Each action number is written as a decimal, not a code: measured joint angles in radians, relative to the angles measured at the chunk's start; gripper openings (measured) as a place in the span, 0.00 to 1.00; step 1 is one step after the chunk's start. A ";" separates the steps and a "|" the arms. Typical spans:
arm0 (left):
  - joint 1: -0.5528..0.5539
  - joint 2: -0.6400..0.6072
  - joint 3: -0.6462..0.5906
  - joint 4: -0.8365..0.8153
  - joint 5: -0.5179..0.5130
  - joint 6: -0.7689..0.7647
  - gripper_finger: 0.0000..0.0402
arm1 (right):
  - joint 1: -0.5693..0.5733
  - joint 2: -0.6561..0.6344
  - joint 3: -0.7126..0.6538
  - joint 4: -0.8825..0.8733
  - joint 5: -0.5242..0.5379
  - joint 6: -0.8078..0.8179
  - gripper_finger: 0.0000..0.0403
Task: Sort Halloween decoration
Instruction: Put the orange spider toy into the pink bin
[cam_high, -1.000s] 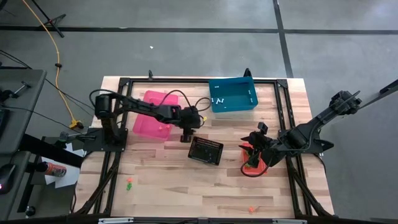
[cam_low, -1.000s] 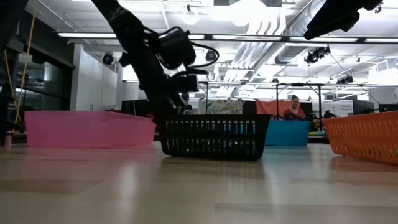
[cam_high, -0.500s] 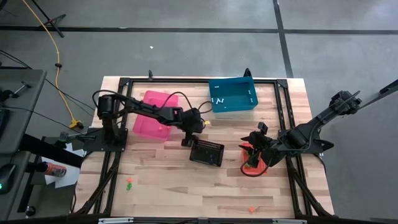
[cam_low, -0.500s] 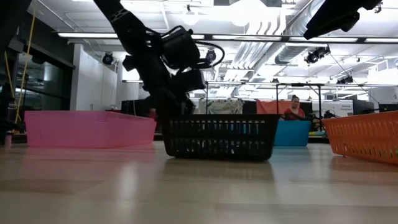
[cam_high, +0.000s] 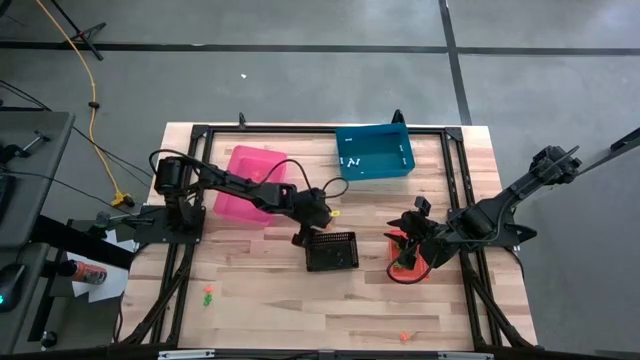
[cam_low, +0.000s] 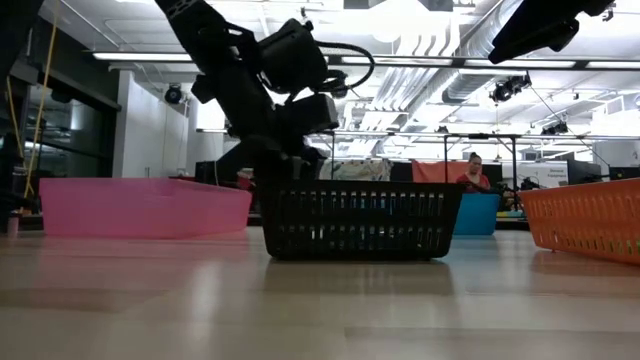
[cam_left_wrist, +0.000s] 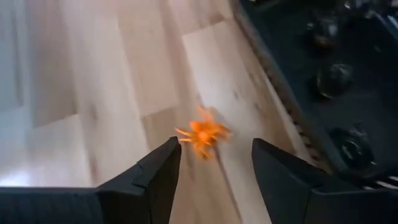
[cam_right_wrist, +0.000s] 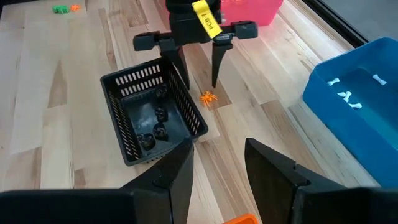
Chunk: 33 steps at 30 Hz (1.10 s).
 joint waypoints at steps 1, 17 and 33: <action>0.001 0.000 0.000 0.006 -0.005 0.000 0.46 | 0.000 0.000 0.000 0.000 0.000 0.000 0.35; 0.054 0.085 0.003 0.109 0.140 -0.038 0.46 | 0.000 0.000 0.000 -0.001 0.002 0.000 0.35; 0.053 0.119 0.006 0.109 0.018 -0.074 0.04 | 0.000 0.000 0.000 0.000 0.002 0.000 0.35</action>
